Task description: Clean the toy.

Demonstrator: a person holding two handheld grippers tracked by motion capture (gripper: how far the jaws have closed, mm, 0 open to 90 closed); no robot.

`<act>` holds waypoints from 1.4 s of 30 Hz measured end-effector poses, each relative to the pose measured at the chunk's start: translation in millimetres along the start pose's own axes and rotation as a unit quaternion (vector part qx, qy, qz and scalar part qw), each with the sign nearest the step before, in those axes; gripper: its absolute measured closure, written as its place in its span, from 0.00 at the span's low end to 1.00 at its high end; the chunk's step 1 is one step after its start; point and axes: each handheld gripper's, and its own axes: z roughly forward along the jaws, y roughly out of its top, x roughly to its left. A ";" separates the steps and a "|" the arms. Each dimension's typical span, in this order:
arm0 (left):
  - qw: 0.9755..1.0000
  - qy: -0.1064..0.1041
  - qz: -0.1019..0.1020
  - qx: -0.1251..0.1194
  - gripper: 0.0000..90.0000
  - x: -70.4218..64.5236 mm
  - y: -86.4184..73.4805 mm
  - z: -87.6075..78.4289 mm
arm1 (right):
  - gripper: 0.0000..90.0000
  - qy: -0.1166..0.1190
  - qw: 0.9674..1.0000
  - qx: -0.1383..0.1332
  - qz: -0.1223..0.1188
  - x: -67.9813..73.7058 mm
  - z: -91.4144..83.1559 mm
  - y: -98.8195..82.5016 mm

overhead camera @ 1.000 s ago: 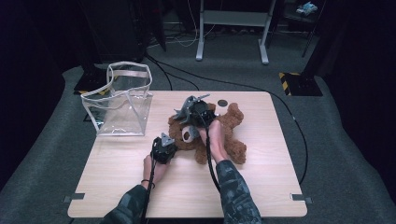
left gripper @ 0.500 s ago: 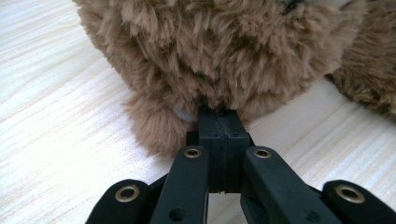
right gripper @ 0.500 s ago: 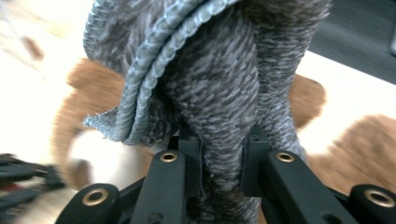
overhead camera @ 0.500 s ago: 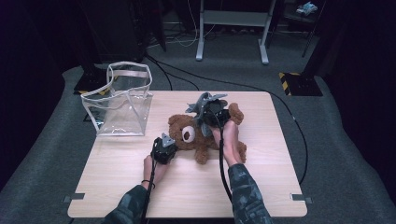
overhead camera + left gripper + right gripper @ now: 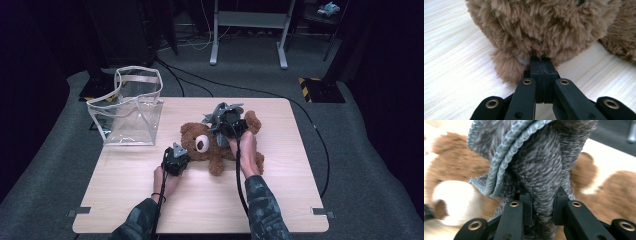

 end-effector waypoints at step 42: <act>1.000 0.007 0.005 -0.004 1.00 -2.0 0.0 0.7 | 0.84 -0.130 0.990 -0.005 0.061 -68.8 -7.9 -5.2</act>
